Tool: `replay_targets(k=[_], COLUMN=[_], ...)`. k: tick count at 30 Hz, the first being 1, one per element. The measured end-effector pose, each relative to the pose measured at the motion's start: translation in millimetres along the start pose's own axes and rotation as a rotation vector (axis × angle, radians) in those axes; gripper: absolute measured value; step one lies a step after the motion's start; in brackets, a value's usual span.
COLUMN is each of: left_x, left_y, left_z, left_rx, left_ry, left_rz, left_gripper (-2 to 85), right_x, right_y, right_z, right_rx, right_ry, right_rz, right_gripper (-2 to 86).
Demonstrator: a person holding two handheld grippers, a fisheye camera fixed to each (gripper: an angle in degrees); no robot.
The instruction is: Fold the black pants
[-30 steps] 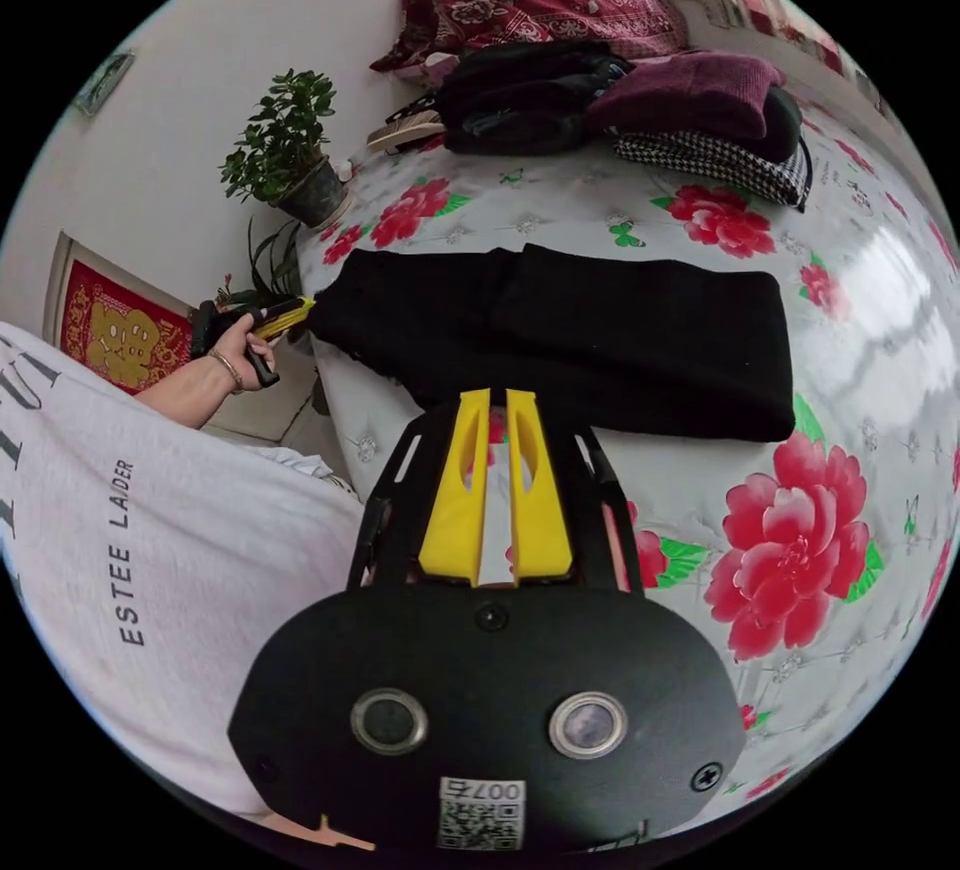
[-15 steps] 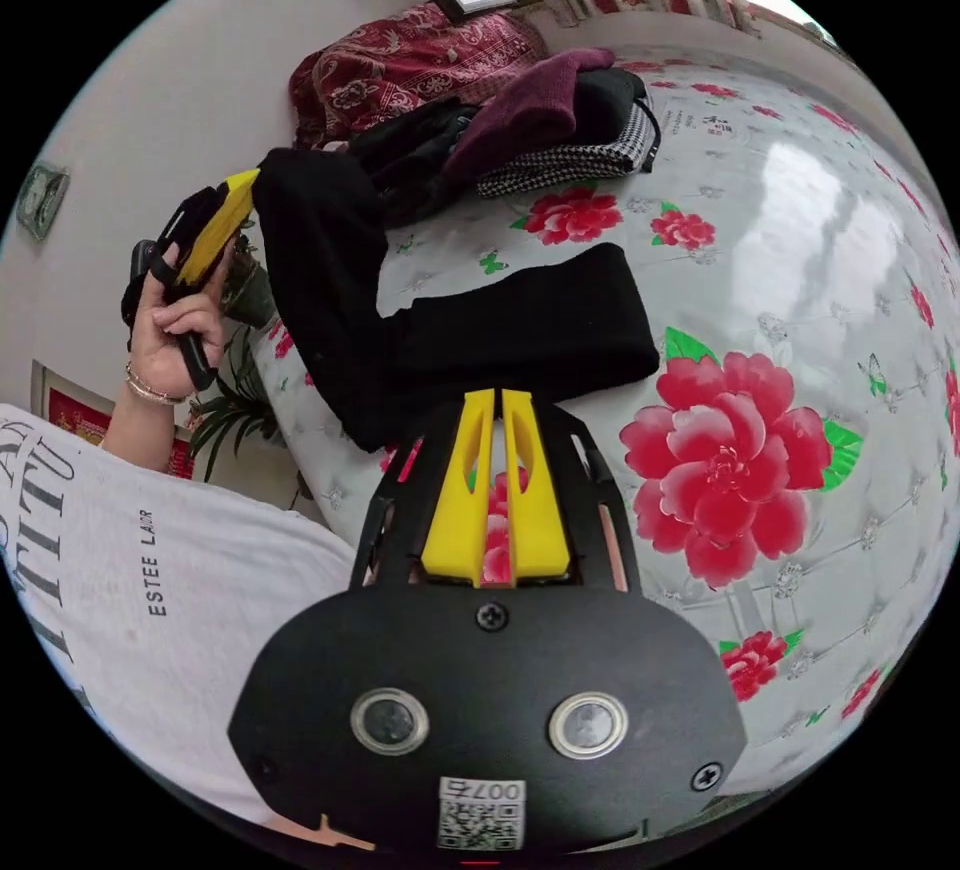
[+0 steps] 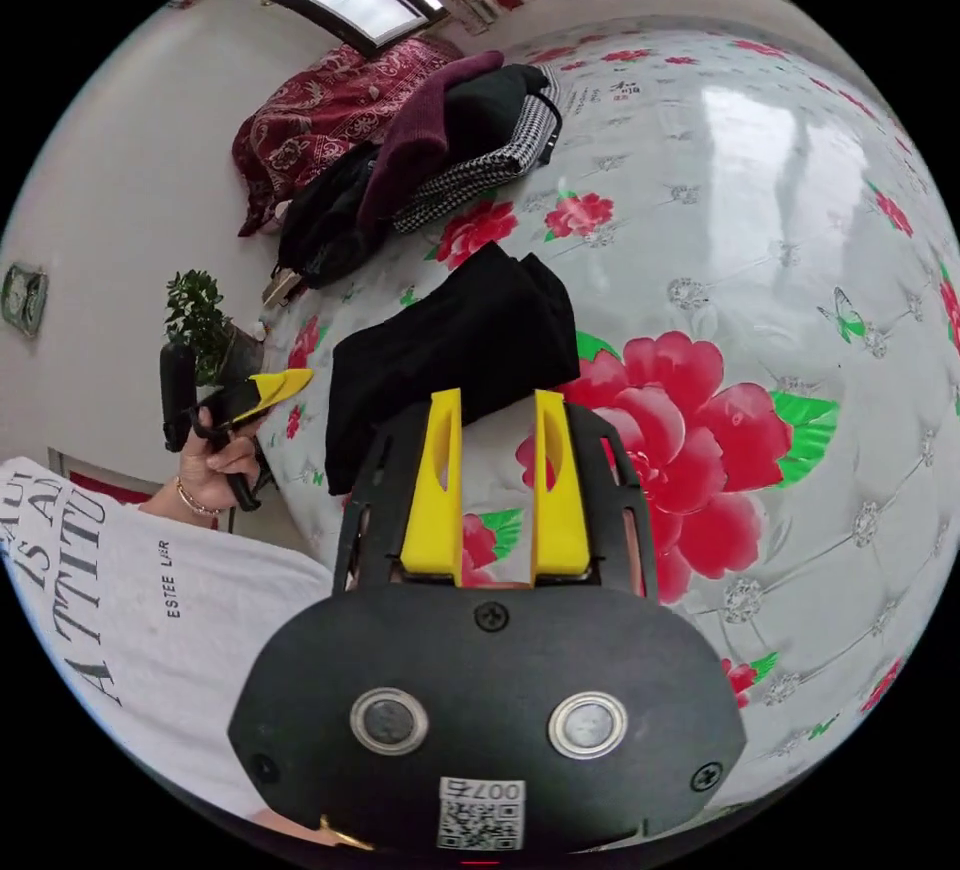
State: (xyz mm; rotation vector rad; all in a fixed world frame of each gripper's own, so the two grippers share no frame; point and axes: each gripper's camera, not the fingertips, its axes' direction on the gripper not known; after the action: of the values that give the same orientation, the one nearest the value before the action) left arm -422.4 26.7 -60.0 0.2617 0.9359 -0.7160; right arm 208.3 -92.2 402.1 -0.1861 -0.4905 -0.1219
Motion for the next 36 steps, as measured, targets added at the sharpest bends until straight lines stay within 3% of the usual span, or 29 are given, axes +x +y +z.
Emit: replay_targets(k=[4, 8, 15, 20, 28, 32, 36], left_x=[-73.2, -112.0, -112.4, -121.0, -132.5, -135.6, -145.8], left_y=[-0.5, -20.3, -73.5, -96.0, -123.7, -136.3, -143.7], left_z=[-30.6, -7.6, 4.3, -9.3, -22.4, -33.1, -53.9], left_rx=[0.06, 0.022, -0.031, -0.066, -0.038, -0.034, -0.001], left_ry=[-0.015, 0.078, 0.071, 0.02, 0.087, 0.087, 0.095], left_rz=[-0.238, -0.363, -0.301, -0.259, -0.301, -0.293, -0.309], left_gripper=[12.5, 14.9, 16.6, 16.1, 15.2, 14.8, 14.8], right_x=[59.2, 75.8, 84.4, 81.1, 73.5, 66.5, 8.4], right_y=[-15.0, -26.6, -41.6, -41.0, -68.4, -86.6, -98.2], right_z=[14.3, 21.2, -9.0, -13.0, 10.2, 15.9, -31.8], right_rx=[0.06, 0.069, -0.002, -0.02, 0.014, -0.052, 0.083], right_ry=[-0.225, -0.242, -0.174, -0.234, -0.128, 0.039, -0.132], right_rz=[0.235, 0.264, 0.283, 0.323, 0.444, 0.376, 0.088], right_gripper=[13.5, 14.0, 14.2, 13.7, 11.6, 8.1, 5.7])
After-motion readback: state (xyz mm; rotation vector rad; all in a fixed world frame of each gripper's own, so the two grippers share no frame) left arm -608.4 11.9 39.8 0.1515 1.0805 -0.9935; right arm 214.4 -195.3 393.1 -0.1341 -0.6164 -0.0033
